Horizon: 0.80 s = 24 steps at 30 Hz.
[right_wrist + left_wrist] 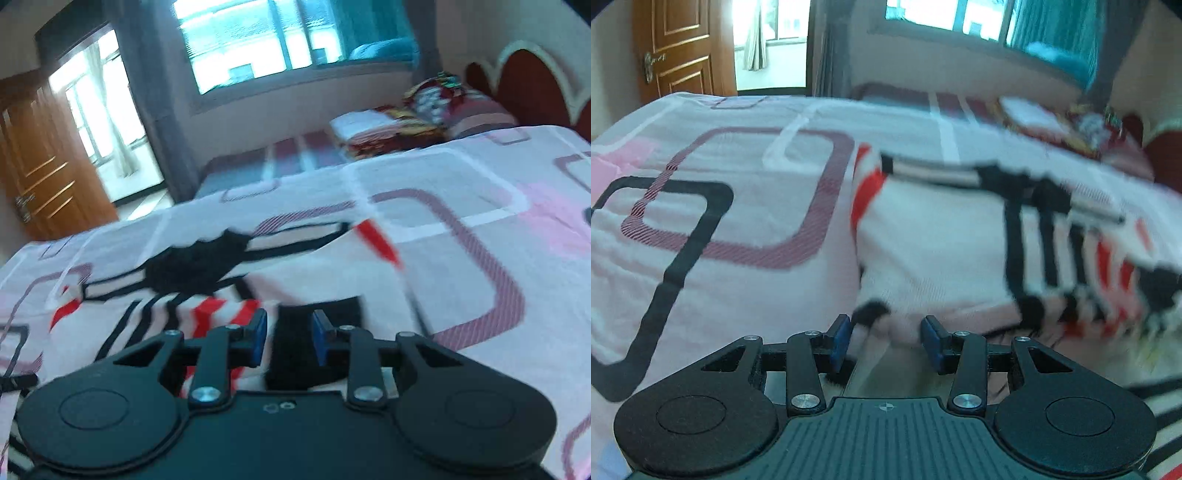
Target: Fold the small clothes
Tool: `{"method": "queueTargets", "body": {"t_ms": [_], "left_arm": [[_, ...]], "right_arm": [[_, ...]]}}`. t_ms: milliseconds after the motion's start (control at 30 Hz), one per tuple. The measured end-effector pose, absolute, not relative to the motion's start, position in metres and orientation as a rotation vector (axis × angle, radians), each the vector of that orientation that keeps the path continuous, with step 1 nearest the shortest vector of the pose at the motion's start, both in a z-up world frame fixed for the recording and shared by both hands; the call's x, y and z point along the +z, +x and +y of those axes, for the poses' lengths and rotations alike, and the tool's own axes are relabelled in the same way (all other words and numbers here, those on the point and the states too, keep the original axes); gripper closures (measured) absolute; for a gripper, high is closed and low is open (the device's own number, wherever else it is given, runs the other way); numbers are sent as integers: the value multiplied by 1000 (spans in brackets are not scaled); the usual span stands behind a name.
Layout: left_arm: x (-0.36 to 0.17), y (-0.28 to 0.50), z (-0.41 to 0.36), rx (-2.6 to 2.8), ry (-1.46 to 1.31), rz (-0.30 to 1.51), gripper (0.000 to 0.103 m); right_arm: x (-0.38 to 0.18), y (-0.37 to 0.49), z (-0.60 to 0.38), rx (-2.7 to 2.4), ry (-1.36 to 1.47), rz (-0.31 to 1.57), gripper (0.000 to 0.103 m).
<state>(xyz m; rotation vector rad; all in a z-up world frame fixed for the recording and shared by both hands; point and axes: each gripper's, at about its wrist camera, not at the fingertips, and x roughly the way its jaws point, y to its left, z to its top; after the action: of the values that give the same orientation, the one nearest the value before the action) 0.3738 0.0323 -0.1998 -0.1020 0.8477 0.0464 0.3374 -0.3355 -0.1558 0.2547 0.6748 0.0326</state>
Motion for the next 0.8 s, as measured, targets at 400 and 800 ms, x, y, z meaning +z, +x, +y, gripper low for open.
{"method": "queueTargets", "body": {"t_ms": [400, 800], "left_arm": [[-220, 368, 59, 196, -174, 799, 27], [-175, 343, 37, 158, -221, 723, 27]], "right_arm": [[-178, 347, -332, 45, 210, 772, 79], [-166, 335, -329, 40, 144, 735, 76]]}}
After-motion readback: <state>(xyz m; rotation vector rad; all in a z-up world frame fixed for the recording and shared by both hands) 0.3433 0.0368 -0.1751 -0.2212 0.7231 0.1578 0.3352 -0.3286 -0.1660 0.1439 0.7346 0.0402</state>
